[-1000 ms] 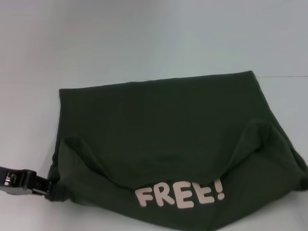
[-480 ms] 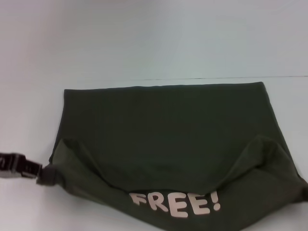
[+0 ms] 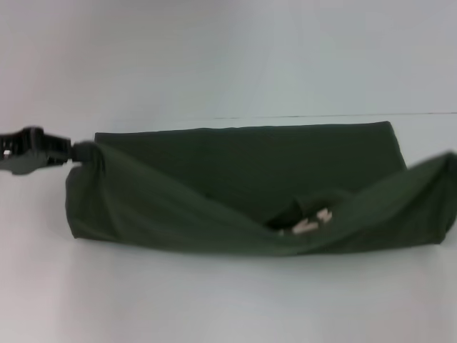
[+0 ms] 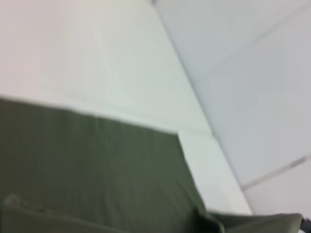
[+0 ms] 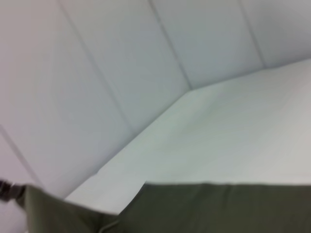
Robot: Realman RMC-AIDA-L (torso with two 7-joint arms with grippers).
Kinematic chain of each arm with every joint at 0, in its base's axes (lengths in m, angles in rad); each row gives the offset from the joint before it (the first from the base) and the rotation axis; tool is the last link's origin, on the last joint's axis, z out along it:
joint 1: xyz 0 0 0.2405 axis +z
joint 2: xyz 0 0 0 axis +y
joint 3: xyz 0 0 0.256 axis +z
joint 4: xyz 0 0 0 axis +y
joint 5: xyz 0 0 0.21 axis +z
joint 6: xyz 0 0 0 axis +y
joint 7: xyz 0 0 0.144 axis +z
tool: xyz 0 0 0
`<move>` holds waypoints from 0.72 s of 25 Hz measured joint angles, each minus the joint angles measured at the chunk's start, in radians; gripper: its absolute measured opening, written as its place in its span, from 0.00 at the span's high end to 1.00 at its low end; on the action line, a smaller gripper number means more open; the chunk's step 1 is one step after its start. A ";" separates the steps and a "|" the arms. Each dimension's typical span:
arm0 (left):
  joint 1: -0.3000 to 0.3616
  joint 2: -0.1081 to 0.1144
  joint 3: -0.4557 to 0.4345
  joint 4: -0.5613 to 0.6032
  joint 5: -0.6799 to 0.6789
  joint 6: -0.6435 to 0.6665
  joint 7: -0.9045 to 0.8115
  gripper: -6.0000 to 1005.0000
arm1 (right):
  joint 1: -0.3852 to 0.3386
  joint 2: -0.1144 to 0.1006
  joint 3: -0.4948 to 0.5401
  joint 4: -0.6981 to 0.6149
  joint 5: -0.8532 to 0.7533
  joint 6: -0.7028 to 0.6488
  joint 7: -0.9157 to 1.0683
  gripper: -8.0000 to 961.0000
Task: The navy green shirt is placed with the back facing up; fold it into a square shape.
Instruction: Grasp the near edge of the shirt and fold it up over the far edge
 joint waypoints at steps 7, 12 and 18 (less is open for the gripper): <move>-0.003 -0.010 0.001 -0.073 -0.078 -0.190 -0.009 0.97 | 0.103 0.015 -0.006 0.020 0.002 0.242 0.155 0.96; 0.006 -0.033 0.003 -0.111 -0.127 -0.334 -0.001 0.96 | 0.153 0.023 -0.009 0.075 0.004 0.371 0.173 0.94; 0.011 -0.057 0.003 -0.139 -0.172 -0.462 0.026 0.97 | 0.177 0.030 -0.011 0.106 0.012 0.507 0.188 0.93</move>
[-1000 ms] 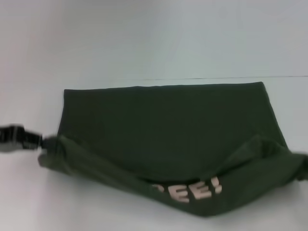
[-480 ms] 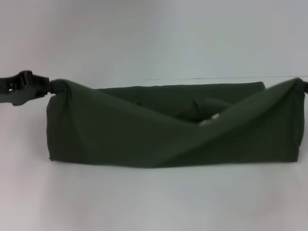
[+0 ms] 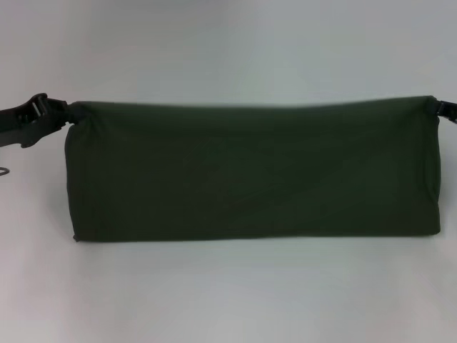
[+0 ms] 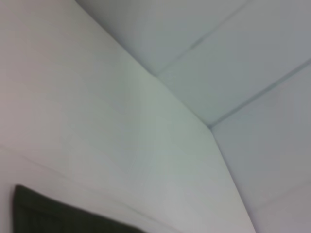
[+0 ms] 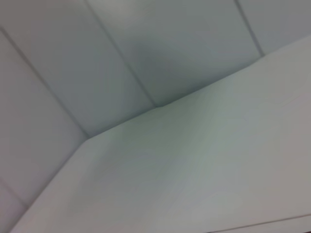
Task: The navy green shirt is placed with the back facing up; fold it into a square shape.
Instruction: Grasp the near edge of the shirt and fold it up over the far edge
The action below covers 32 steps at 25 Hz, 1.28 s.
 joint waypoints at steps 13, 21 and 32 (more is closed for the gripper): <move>-0.025 -0.102 0.005 -0.104 -0.131 -0.304 0.206 0.96 | 0.085 0.056 -0.079 0.097 0.053 0.373 -0.074 0.89; -0.041 -0.128 0.018 -0.120 -0.139 -0.422 0.251 0.97 | 0.146 0.086 -0.120 0.130 0.054 0.542 -0.138 0.86; -0.045 -0.168 0.038 -0.120 -0.173 -0.519 0.262 0.84 | 0.168 0.102 -0.199 0.132 0.053 0.632 -0.127 0.83</move>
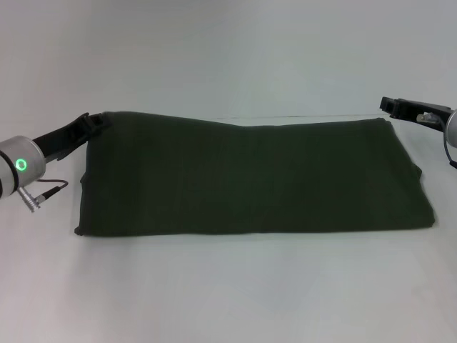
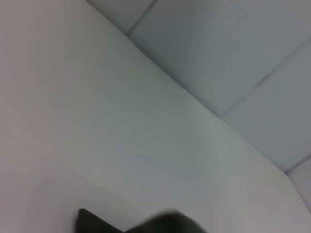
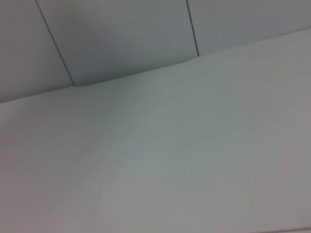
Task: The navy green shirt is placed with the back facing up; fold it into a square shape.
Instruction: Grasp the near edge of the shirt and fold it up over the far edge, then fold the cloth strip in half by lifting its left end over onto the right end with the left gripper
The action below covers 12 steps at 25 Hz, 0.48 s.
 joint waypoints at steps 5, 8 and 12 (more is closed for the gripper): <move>0.009 -0.003 -0.001 0.005 -0.052 -0.023 0.017 0.73 | -0.007 -0.010 -0.004 -0.008 0.000 0.002 0.000 0.75; 0.023 0.007 -0.005 0.018 -0.074 -0.002 0.021 0.66 | -0.017 -0.017 0.001 -0.022 0.000 0.001 -0.002 0.63; 0.061 0.025 -0.008 0.058 -0.103 0.142 0.039 0.55 | -0.055 -0.021 0.002 -0.077 0.028 -0.060 -0.014 0.43</move>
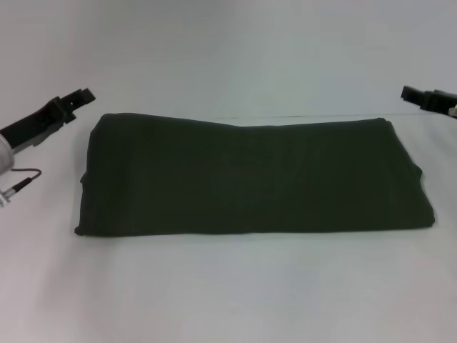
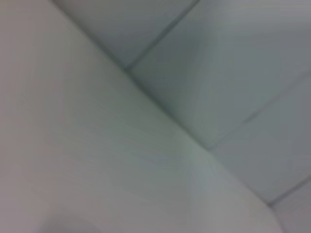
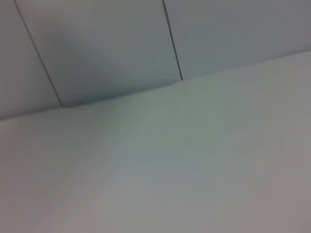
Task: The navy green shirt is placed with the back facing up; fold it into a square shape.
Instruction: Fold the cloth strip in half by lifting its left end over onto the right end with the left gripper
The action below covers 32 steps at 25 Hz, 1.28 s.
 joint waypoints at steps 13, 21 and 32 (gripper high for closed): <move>0.109 -0.004 0.008 0.070 0.010 0.414 0.163 0.18 | -0.244 -0.029 0.001 -0.052 0.326 -0.530 -0.281 0.19; 0.156 -0.012 0.014 0.125 0.063 0.531 0.208 0.05 | -0.334 -0.025 -0.006 -0.041 0.325 -0.659 -0.445 0.02; 0.200 -0.034 0.014 0.119 0.101 0.532 0.366 0.05 | -0.369 -0.010 -0.034 -0.029 0.265 -0.691 -0.507 0.02</move>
